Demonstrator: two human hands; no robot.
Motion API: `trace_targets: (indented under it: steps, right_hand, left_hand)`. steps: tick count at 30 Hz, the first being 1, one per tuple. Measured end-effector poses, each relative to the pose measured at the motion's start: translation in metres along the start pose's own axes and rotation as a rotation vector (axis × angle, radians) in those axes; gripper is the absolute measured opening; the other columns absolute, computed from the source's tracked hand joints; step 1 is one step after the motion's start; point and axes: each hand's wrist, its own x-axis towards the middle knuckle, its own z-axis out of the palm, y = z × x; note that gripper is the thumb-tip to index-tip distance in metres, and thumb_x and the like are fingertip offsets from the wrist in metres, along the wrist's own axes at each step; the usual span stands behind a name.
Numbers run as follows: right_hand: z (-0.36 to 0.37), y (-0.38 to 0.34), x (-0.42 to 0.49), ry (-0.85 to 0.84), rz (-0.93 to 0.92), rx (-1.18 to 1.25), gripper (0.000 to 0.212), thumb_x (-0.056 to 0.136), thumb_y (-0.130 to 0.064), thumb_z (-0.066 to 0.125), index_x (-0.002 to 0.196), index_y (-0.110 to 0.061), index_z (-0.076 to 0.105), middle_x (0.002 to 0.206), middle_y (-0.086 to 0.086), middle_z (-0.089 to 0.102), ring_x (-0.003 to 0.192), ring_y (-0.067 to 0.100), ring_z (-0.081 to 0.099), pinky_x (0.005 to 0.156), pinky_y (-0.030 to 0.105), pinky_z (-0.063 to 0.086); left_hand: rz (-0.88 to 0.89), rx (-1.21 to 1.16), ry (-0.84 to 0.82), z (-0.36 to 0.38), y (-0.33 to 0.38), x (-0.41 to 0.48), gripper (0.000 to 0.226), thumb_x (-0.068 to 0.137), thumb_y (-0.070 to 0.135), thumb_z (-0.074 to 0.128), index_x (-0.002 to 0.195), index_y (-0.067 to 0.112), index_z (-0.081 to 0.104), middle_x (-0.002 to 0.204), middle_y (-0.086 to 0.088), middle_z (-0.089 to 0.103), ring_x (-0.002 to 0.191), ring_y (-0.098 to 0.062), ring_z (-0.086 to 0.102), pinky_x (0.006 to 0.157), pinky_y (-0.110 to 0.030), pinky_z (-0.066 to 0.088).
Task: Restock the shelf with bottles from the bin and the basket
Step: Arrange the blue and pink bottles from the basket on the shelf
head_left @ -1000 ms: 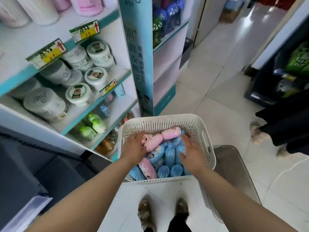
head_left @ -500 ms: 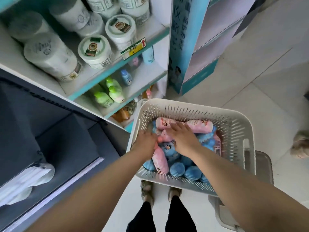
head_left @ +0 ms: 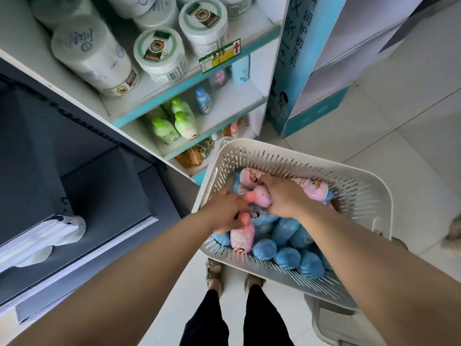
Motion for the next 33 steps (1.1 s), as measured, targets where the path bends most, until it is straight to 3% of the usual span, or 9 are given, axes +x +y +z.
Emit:
trace_targets:
  steps: [5,10,13,16,19,22,26,30,33]
  right_hand:
    - [-0.025,0.004,-0.038,0.245,0.176,0.552,0.067,0.059,-0.037,0.084,0.116,-0.023,0.052,0.109,-0.003,0.061,0.095,0.016,0.058,0.081,0.032,0.047]
    - [-0.074,-0.021,-0.069,0.335,0.138,0.864,0.049,0.066,-0.046,0.081,0.102,-0.024,0.055,0.089,-0.005,0.066,0.079,0.006,0.062,0.069,0.027,0.052]
    - [-0.107,-0.058,-0.081,0.366,0.057,0.984,0.043,0.069,-0.043,0.079,0.098,-0.027,0.051,0.088,-0.006,0.063,0.082,0.010,0.062,0.070,0.030,0.054]
    - [-0.135,-0.106,-0.093,0.400,-0.042,1.035,0.040,0.078,-0.034,0.074,0.106,-0.019,0.048,0.090,-0.006,0.062,0.081,0.003,0.063,0.069,0.015,0.050]
    - [-0.158,-0.161,-0.105,0.381,-0.146,1.020,0.070,0.061,-0.059,0.077,0.114,-0.021,0.050,0.101,0.000,0.065,0.092,0.012,0.063,0.078,0.026,0.050]
    - [-0.170,-0.232,-0.117,0.342,-0.256,1.014,0.062,0.068,-0.053,0.064,0.120,-0.022,0.047,0.108,-0.003,0.062,0.096,0.007,0.060,0.075,0.021,0.046]
    - [-0.167,-0.326,-0.140,0.317,-0.369,0.968,0.035,0.084,-0.063,0.047,0.113,-0.044,0.043,0.117,-0.008,0.054,0.108,0.011,0.053,0.091,0.032,0.042]
    - [-0.155,-0.432,-0.170,0.363,-0.486,0.927,0.016,0.090,-0.041,0.057,0.104,-0.033,0.054,0.102,-0.014,0.061,0.093,0.001,0.057,0.075,0.019,0.042]
    - [-0.138,-0.511,-0.189,0.382,-0.583,0.883,0.020,0.084,-0.040,0.067,0.098,-0.028,0.060,0.095,-0.009,0.067,0.090,0.008,0.063,0.074,0.025,0.045]
  left_hand:
    - [-0.032,-0.404,0.172,-0.003,0.011,-0.034,0.019,0.085,0.029,0.060,0.100,0.021,0.052,0.099,-0.005,0.060,0.091,-0.025,0.057,0.079,-0.038,0.047]
    - [-0.070,-0.729,0.472,-0.047,0.019,-0.080,0.021,0.077,0.042,0.061,0.091,0.030,0.051,0.092,-0.001,0.063,0.088,-0.022,0.061,0.081,-0.037,0.050]
    - [-0.080,-0.868,0.684,-0.081,0.023,-0.116,0.016,0.083,0.026,0.066,0.091,0.030,0.052,0.088,0.002,0.064,0.082,-0.014,0.064,0.077,-0.028,0.053]
    - [-0.067,-0.914,0.862,-0.111,0.026,-0.160,0.010,0.090,0.015,0.062,0.096,0.015,0.054,0.087,0.003,0.060,0.069,0.003,0.057,0.067,-0.013,0.047]
    - [-0.071,-0.906,0.989,-0.128,0.019,-0.215,0.009,0.089,0.020,0.062,0.095,0.019,0.055,0.089,0.002,0.061,0.070,0.002,0.057,0.068,-0.013,0.047]
    - [-0.093,-0.893,1.075,-0.132,0.004,-0.283,0.012,0.087,0.028,0.062,0.095,0.020,0.057,0.086,0.007,0.065,0.073,-0.002,0.060,0.070,-0.018,0.048]
    - [-0.105,-0.904,1.161,-0.125,-0.015,-0.381,0.016,0.081,0.038,0.061,0.091,0.027,0.059,0.080,0.010,0.068,0.074,-0.006,0.063,0.071,-0.027,0.052]
    - [-0.143,-0.886,1.266,-0.106,-0.039,-0.489,0.008,0.088,0.027,0.064,0.093,0.023,0.060,0.082,0.007,0.072,0.075,-0.007,0.066,0.073,-0.027,0.055]
    - [-0.188,-0.869,1.362,-0.088,-0.058,-0.570,0.009,0.088,0.031,0.064,0.094,0.024,0.061,0.082,0.004,0.071,0.070,-0.005,0.066,0.064,-0.021,0.051]
